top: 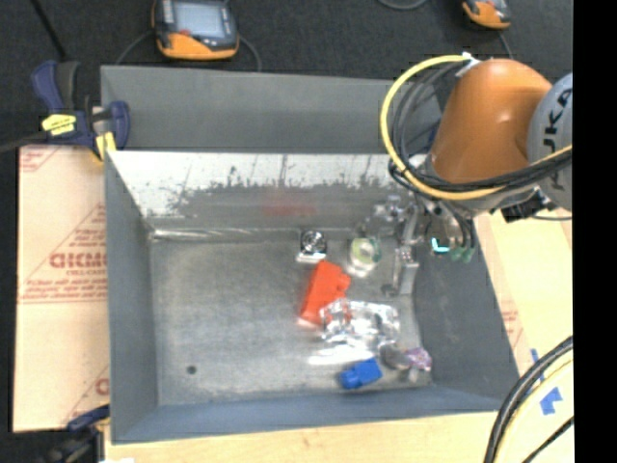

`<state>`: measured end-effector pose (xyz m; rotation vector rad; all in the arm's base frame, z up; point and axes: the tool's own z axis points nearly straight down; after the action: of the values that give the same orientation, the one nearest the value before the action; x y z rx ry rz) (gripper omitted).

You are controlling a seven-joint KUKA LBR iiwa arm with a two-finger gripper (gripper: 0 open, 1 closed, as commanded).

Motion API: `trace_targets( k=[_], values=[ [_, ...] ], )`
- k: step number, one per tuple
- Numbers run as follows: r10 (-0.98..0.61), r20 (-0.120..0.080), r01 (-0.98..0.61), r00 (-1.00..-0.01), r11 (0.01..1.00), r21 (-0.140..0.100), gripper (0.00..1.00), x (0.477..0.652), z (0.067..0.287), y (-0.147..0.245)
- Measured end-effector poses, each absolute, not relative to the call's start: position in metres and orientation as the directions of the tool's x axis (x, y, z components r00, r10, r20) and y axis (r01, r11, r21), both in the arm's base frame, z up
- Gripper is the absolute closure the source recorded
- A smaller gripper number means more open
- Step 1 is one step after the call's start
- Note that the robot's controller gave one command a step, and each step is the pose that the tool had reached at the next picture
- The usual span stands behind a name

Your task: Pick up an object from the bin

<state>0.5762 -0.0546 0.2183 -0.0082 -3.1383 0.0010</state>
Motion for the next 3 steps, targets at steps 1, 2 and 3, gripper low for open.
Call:
trace_targets(
  k=[1, 2, 3],
  values=[
    [-0.327, 0.001, -0.327, -0.945, 0.945, -0.001, 0.00, 0.596, 0.112, -0.074],
    [-0.454, -0.002, -0.454, -0.891, 0.891, 0.001, 0.00, 0.486, 0.076, -0.075],
    [-0.769, -0.016, -0.768, -0.639, 0.640, -0.018, 0.00, 0.490, 0.073, -0.078]
  ],
)
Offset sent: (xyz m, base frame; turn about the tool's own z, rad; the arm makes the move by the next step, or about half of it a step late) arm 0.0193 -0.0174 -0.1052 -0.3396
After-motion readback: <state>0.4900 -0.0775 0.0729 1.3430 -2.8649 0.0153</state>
